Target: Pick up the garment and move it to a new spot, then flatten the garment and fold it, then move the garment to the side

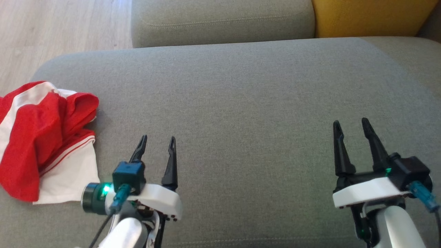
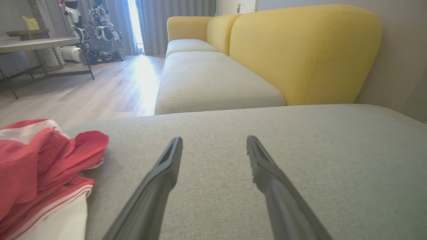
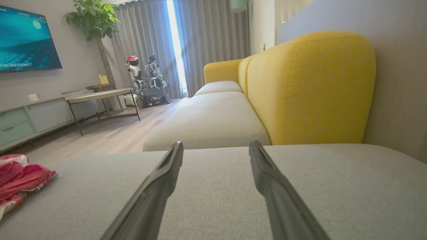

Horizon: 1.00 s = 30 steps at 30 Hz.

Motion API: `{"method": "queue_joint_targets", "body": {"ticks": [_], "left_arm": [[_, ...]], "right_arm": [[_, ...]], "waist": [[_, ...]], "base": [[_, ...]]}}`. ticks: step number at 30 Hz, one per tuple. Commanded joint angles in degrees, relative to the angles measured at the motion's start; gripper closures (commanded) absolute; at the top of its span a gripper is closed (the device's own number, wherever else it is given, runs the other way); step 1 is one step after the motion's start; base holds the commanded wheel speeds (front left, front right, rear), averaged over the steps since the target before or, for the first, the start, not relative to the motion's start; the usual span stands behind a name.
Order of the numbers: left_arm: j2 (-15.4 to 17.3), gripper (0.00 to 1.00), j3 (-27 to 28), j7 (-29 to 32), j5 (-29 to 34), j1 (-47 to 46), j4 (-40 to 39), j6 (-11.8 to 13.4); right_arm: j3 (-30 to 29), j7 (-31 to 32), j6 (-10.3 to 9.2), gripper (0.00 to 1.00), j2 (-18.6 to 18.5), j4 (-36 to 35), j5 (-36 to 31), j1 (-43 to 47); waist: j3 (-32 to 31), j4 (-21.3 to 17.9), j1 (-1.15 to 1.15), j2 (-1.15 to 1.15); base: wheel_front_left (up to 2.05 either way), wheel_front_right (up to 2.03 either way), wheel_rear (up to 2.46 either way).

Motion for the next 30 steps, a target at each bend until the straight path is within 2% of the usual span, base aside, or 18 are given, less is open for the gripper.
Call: {"method": "queue_joint_targets", "body": {"ticks": [1, 10, 17, 25, 30], "left_arm": [[1.4, 0.00, 0.6, -0.9, 2.1, -4.1, -1.7, 1.2], [1.7, 0.00, -1.5, -2.3, 5.4, -4.6, -1.1, 3.6], [0.6, 0.00, -0.7, -3.6, 7.9, -3.7, -2.2, 3.6], [-2.9, 0.00, 4.9, -4.9, 9.8, -0.9, -4.4, 0.2], [-6.3, 0.00, 9.0, -5.6, 10.6, 1.6, -3.7, -4.9]], "right_arm": [[1.4, -1.1, -0.03, 0.00, -0.4, -1.9, -2.5, -2.4], [1.4, -2.5, -0.04, 0.00, -0.5, -2.4, -7.6, -2.8], [0.9, -3.8, -0.04, 0.00, -0.5, -2.5, -9.9, -2.8], [1.5, -5.2, -0.04, 0.00, -0.5, -1.6, -9.3, -2.8], [1.9, -5.5, -0.04, 0.00, -0.5, 0.3, -7.4, -2.9]], "waist": [[0.1, 0.1, 0.00, 0.00], [0.4, 0.1, 0.00, 0.00], [0.6, 0.0, 0.00, 0.00], [0.9, 0.1, 0.00, 0.00], [0.7, 0.4, 0.00, 0.00]], "base": [[0.00, 0.00, 0.00], [0.00, 0.00, 0.00], [0.00, 0.00, 0.00], [0.00, 0.00, 0.00], [0.00, 0.00, 0.00]]}}
